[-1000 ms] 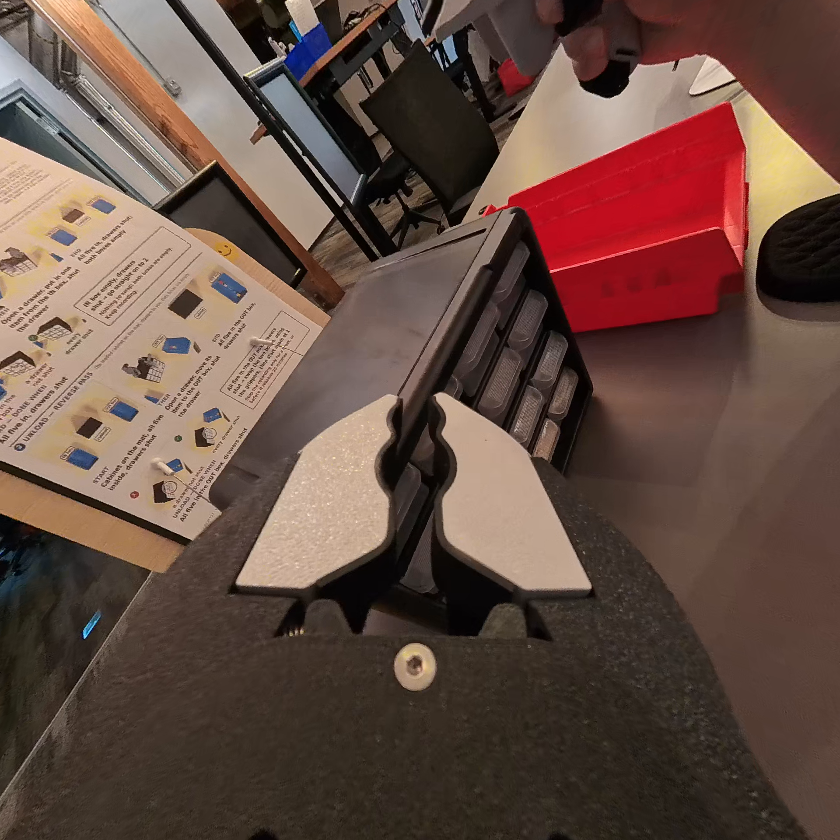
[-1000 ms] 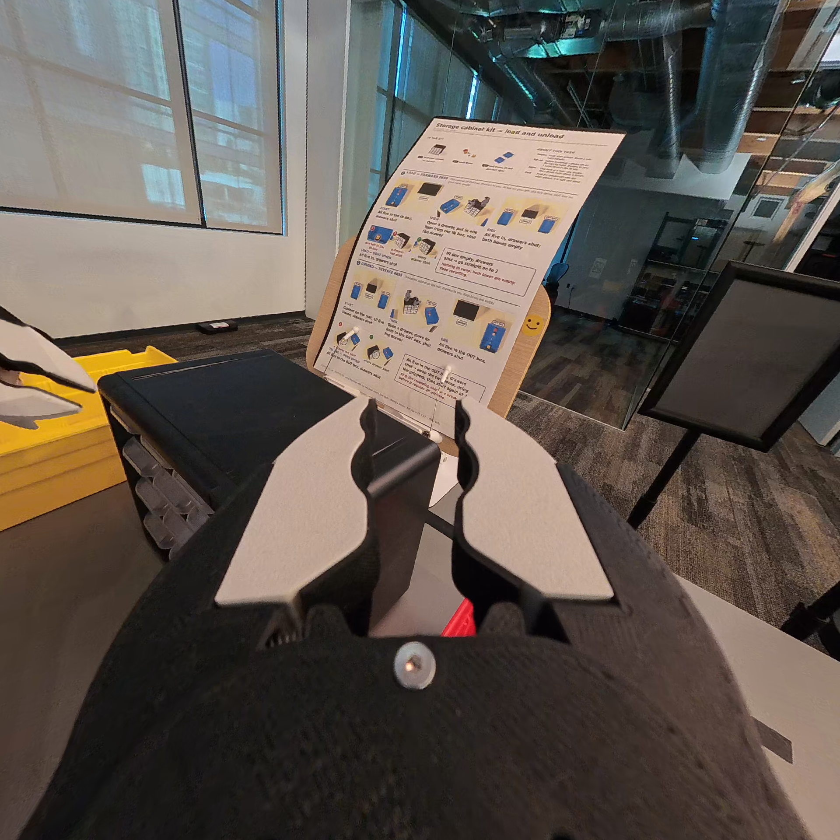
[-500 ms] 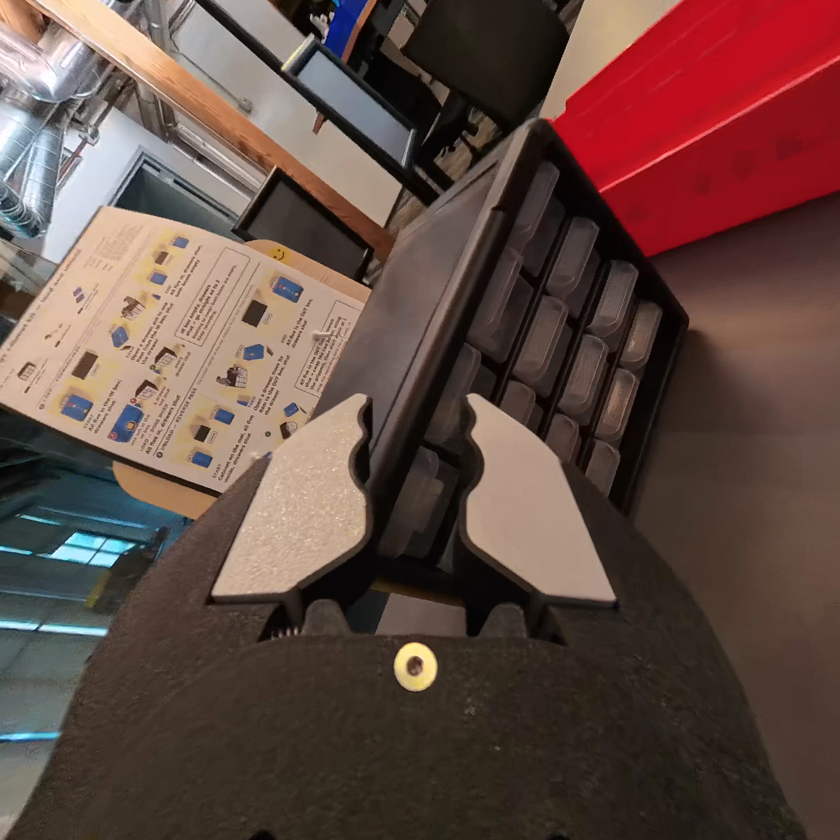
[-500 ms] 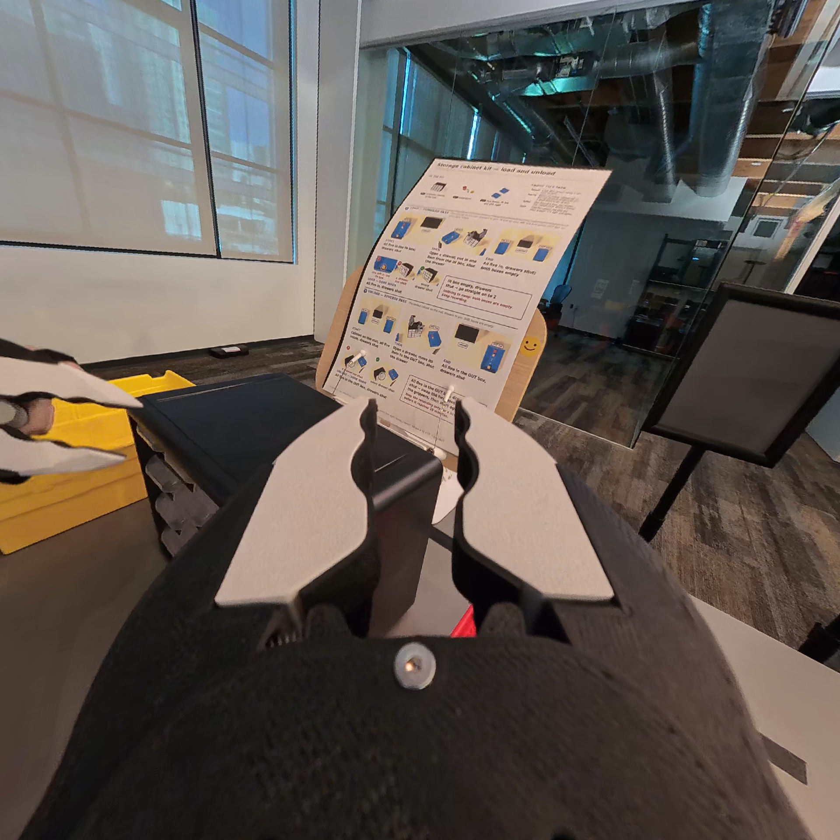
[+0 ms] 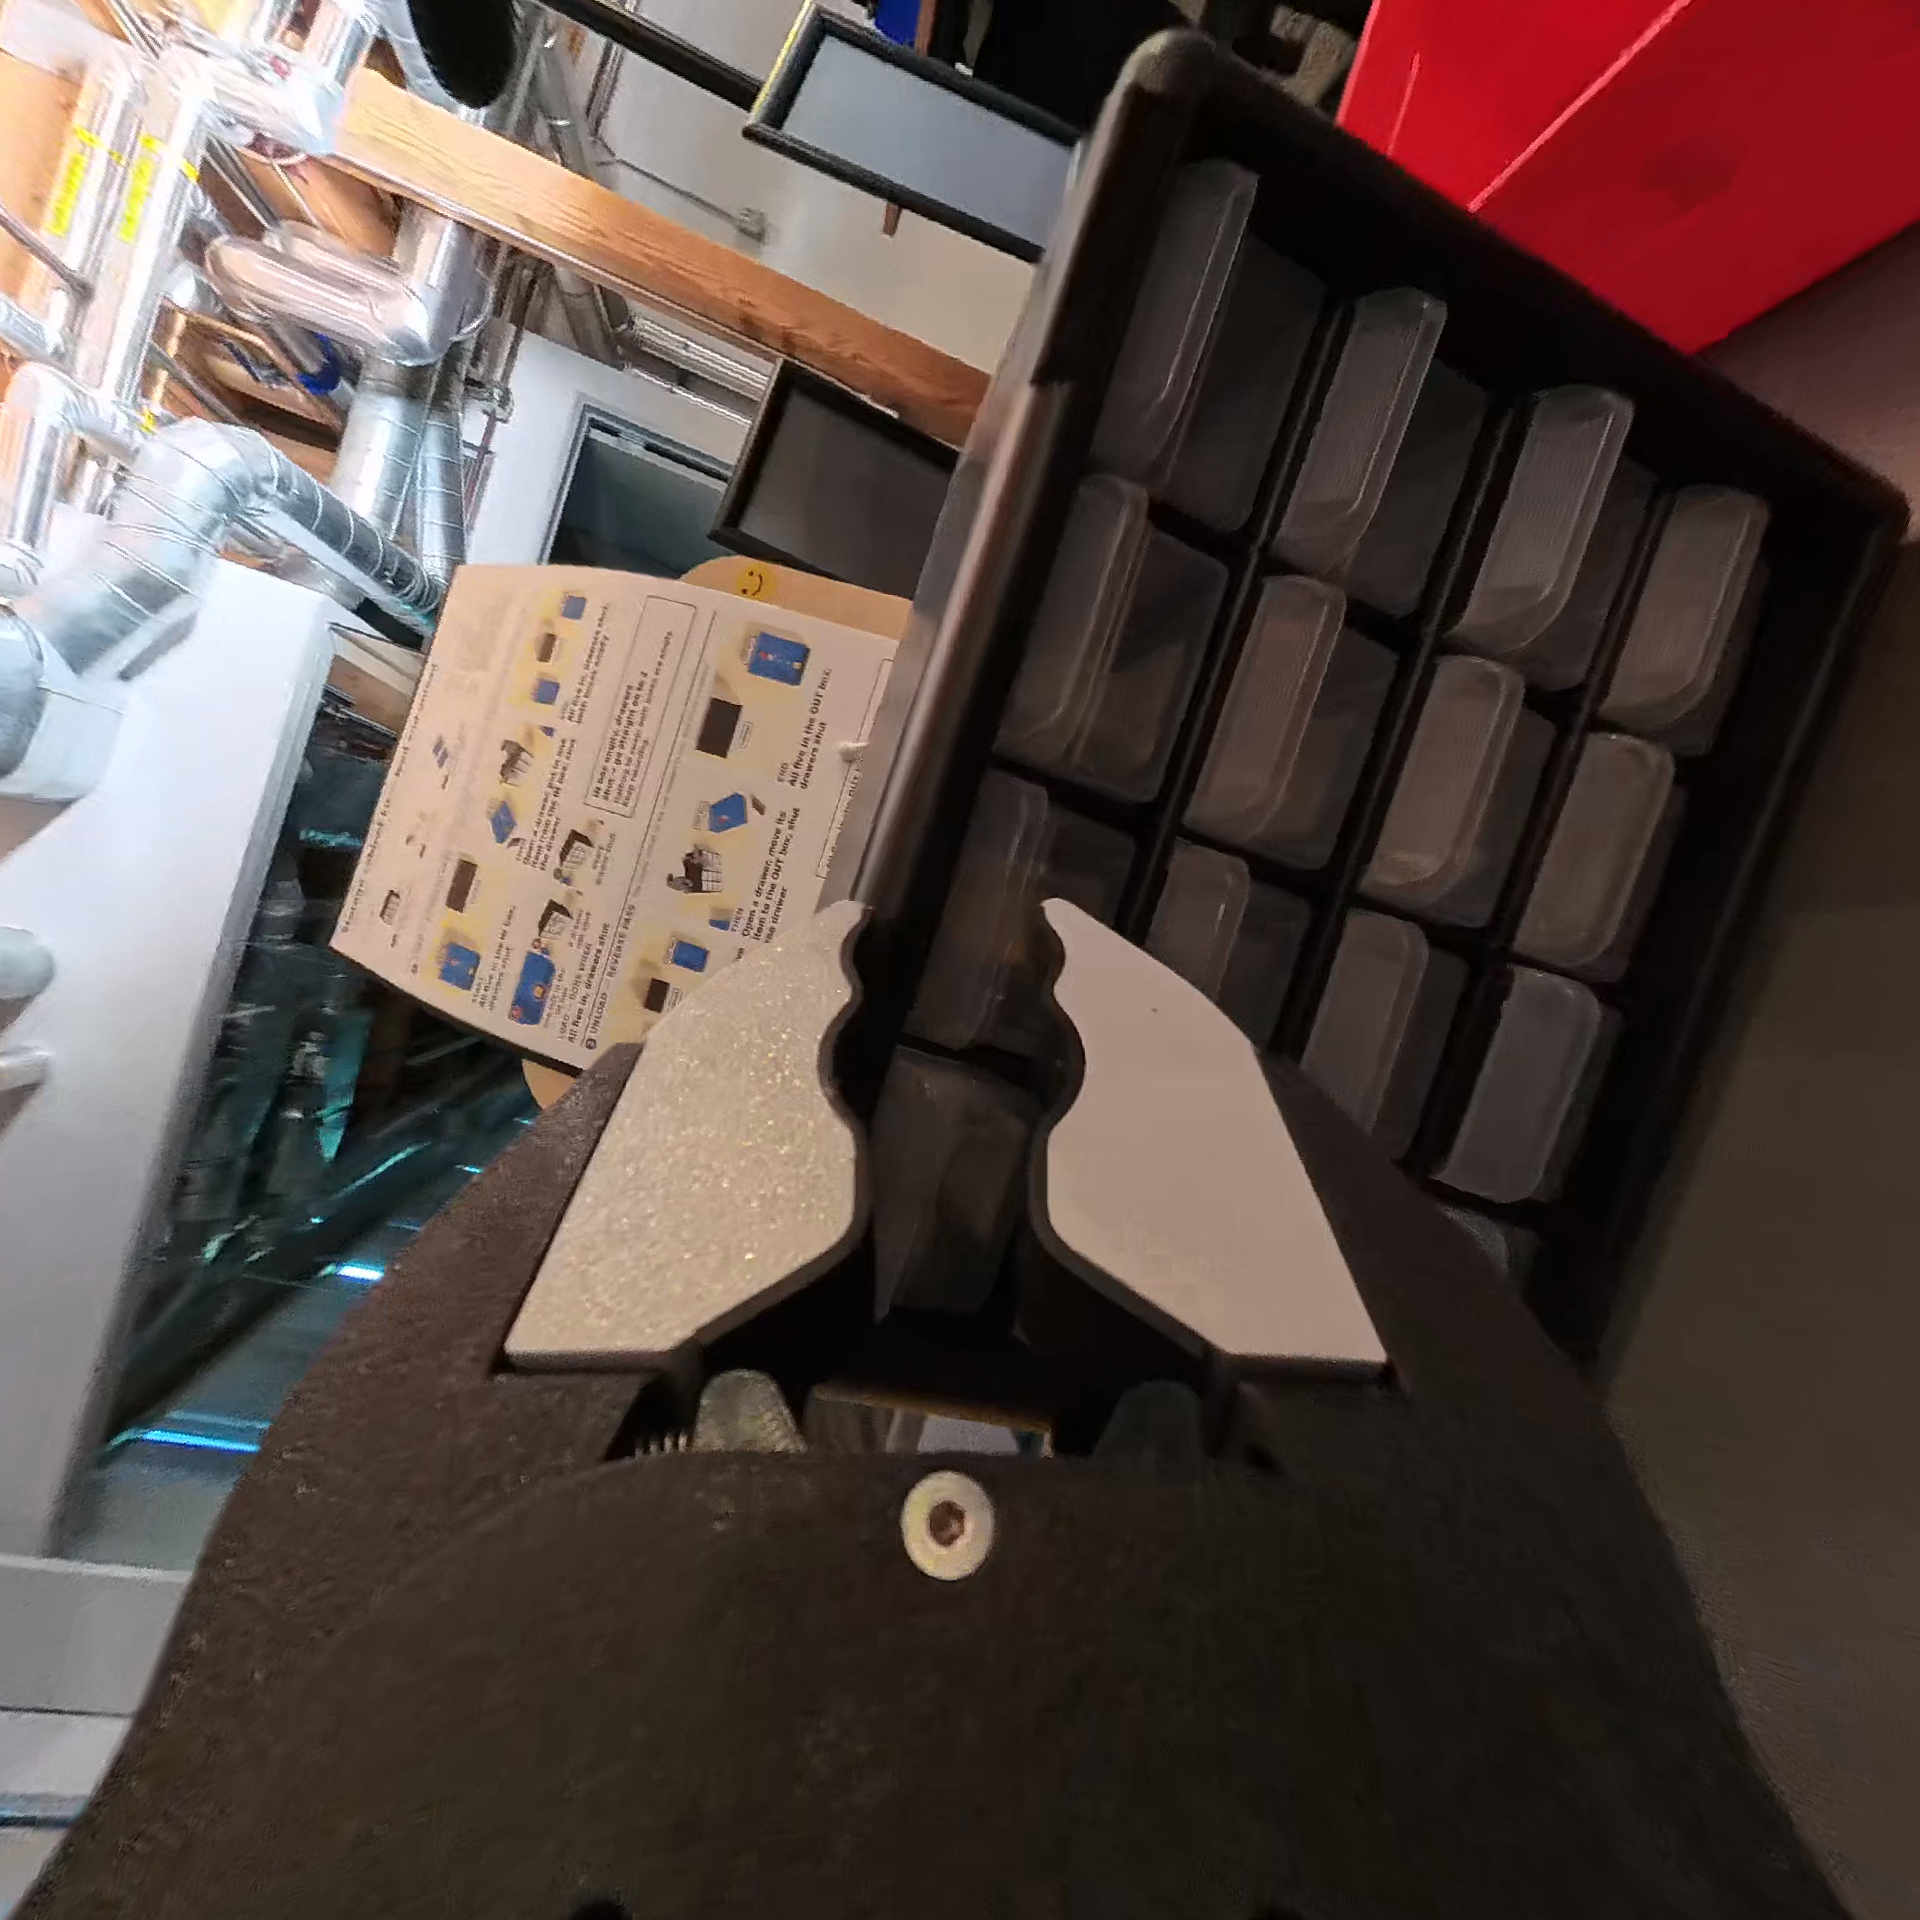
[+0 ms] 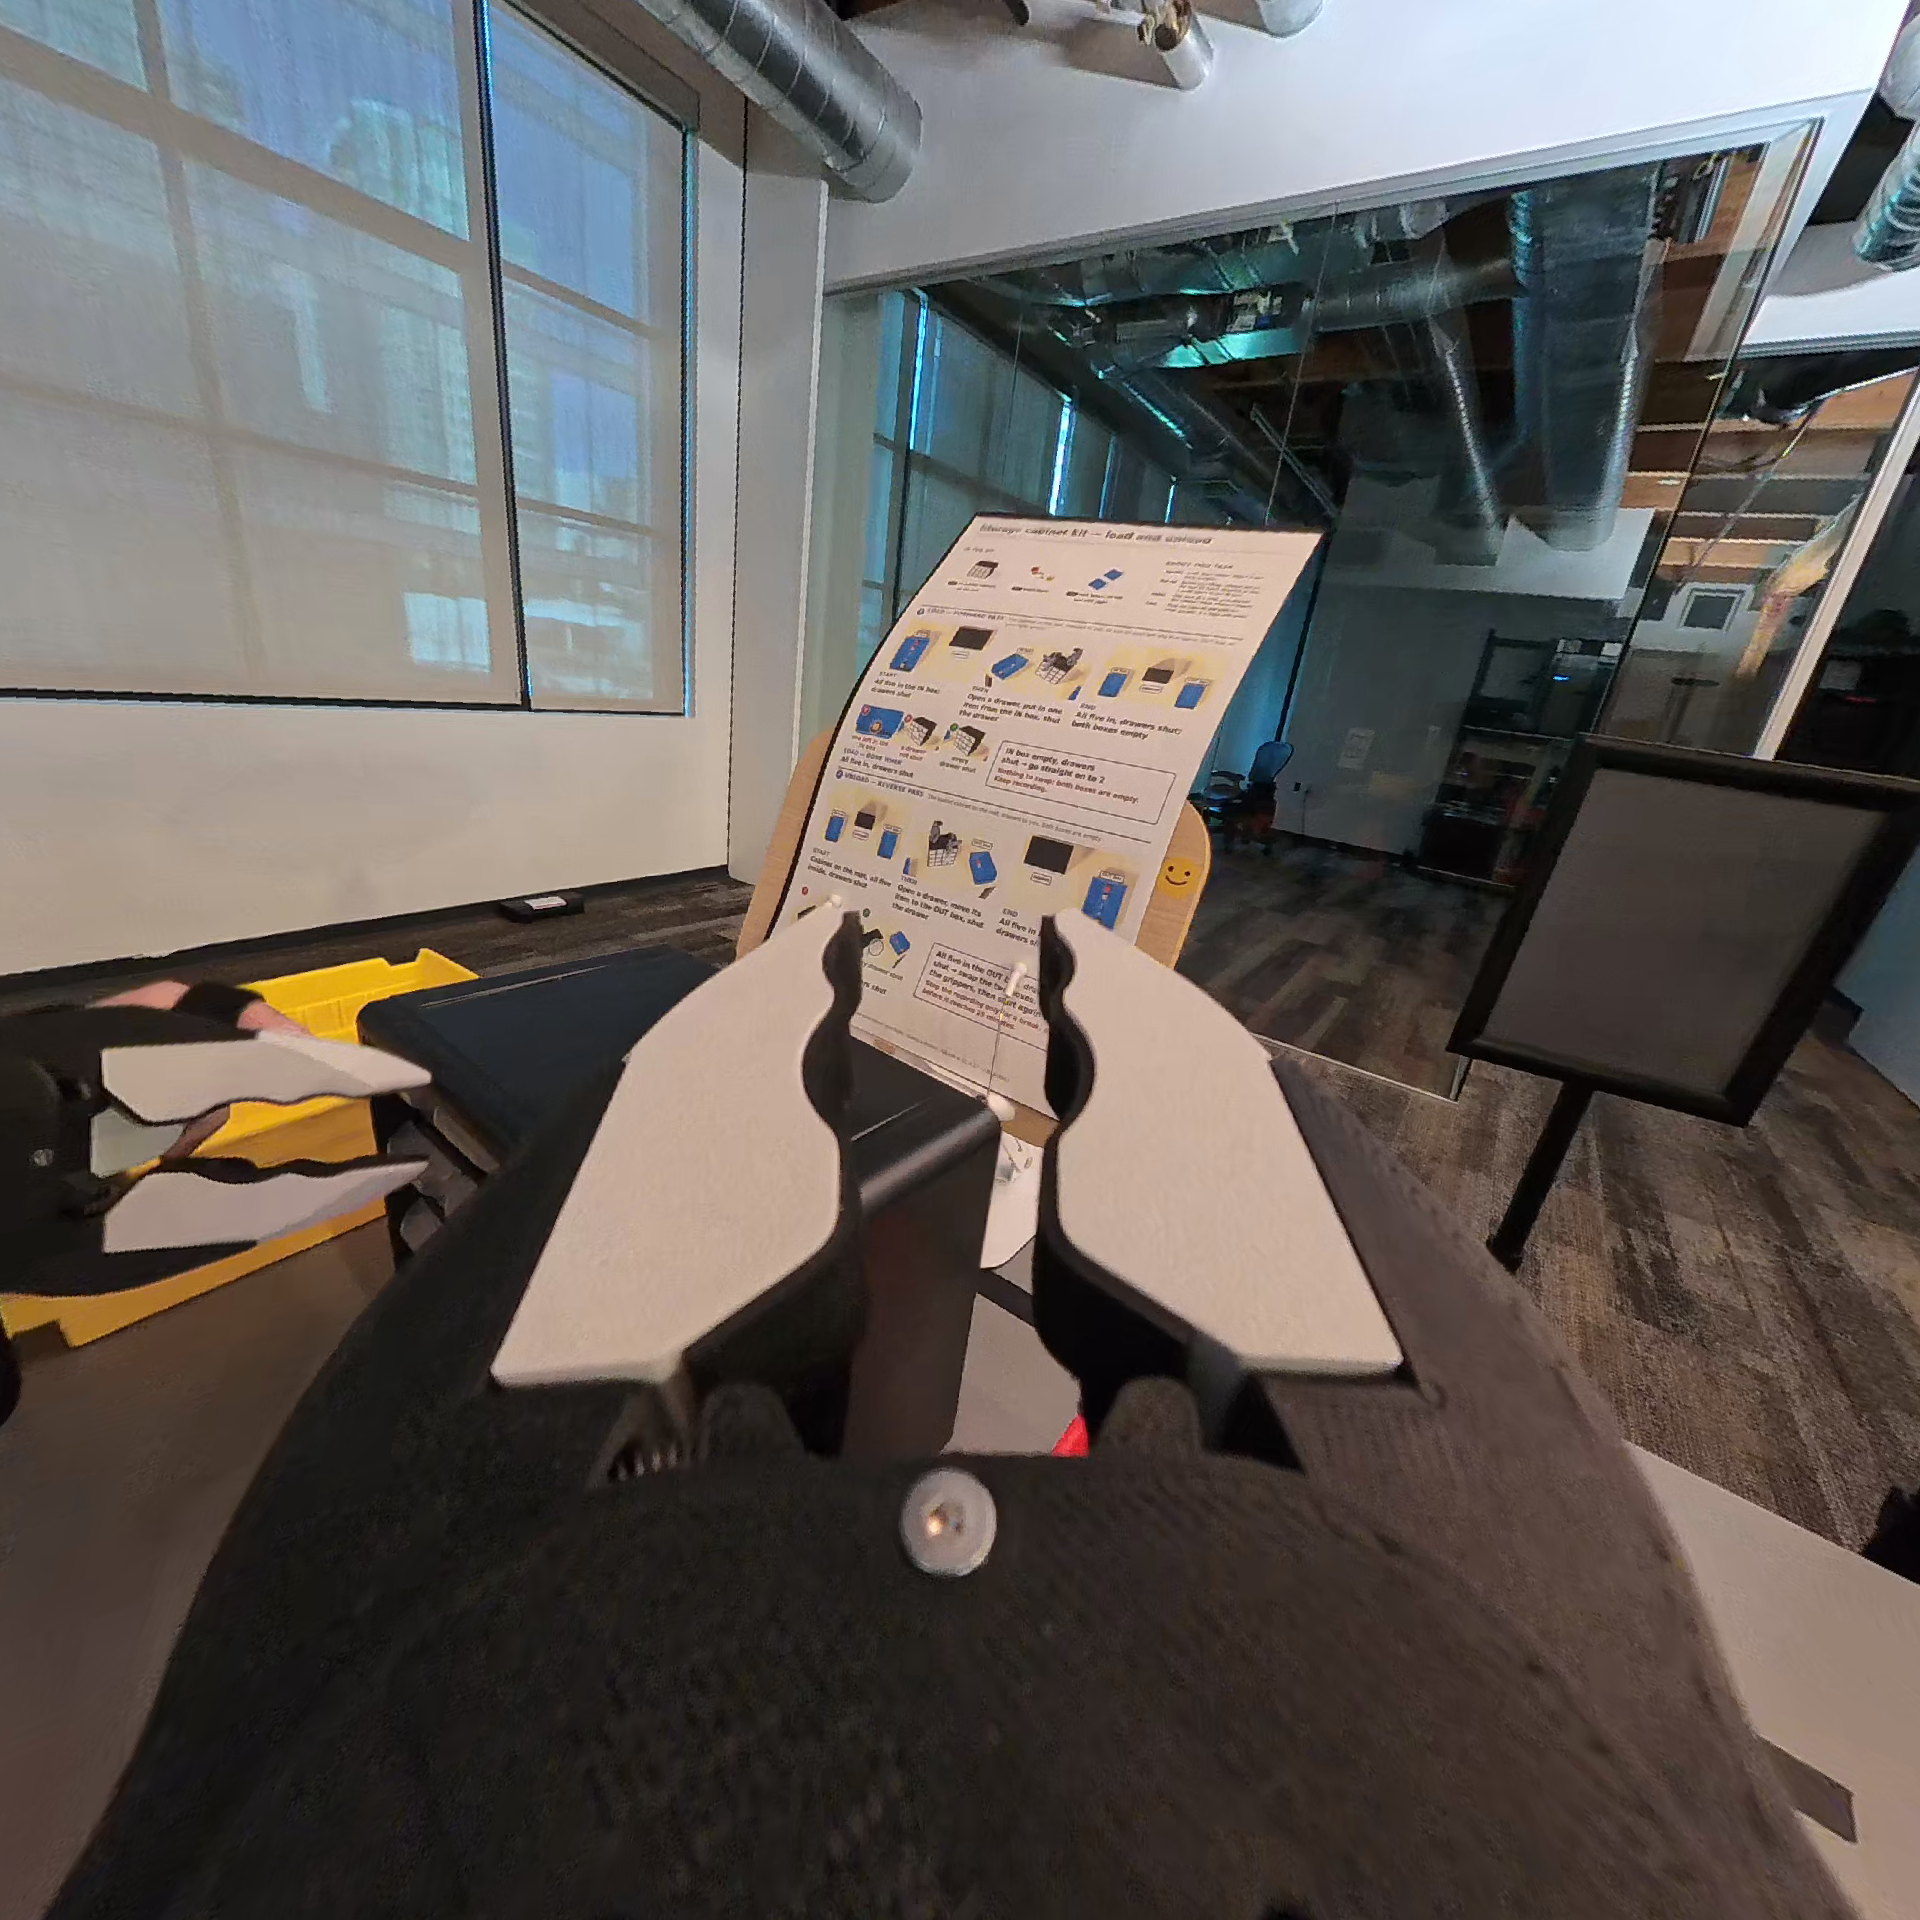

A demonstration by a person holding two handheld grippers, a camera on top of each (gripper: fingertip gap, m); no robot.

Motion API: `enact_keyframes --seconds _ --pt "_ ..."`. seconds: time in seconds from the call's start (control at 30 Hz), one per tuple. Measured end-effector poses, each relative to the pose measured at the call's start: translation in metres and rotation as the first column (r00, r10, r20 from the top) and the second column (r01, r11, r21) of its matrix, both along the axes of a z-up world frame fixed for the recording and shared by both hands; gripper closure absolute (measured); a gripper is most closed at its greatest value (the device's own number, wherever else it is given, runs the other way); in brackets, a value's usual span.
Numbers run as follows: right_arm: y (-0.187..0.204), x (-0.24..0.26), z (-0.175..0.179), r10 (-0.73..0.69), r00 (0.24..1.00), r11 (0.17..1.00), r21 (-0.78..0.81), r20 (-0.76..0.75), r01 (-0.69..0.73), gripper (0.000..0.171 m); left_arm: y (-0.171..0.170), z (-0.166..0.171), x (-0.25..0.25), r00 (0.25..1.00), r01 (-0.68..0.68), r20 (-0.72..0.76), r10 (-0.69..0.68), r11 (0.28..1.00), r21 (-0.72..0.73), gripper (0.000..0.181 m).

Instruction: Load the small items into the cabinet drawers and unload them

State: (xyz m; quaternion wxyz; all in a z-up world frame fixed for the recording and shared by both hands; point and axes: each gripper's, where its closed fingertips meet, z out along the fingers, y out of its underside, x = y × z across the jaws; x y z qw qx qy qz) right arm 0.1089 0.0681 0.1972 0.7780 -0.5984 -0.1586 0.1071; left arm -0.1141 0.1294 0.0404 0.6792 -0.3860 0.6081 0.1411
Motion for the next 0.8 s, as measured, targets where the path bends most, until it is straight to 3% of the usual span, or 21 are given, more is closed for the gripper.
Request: enact_keyframes --seconds 0.17,0.33,0.63,0.8 --pt "-0.007 0.008 0.006 0.001 1.000 1.000 0.024 -0.030 0.000 0.138 0.004 0.001 0.002 0.998 -0.056 -0.021 0.060 0.988 0.144 0.163" --pt "-0.008 0.013 0.006 0.007 0.998 1.000 0.024 -0.055 -0.005 0.138 0.001 0.006 0.004 0.996 -0.085 -0.009 0.089 0.970 0.227 0.160" --pt "-0.013 0.019 0.008 0.008 0.997 0.999 0.032 -0.073 -0.005 0.138 0.005 -0.003 0.004 0.993 -0.104 -0.018 0.114 0.950 0.293 0.159" --pt "-0.016 0.022 0.010 0.011 0.996 0.999 0.040 -0.085 -0.007 0.138 0.003 0.001 0.005 0.992 -0.128 0.032 0.126 0.910 0.393 0.172"
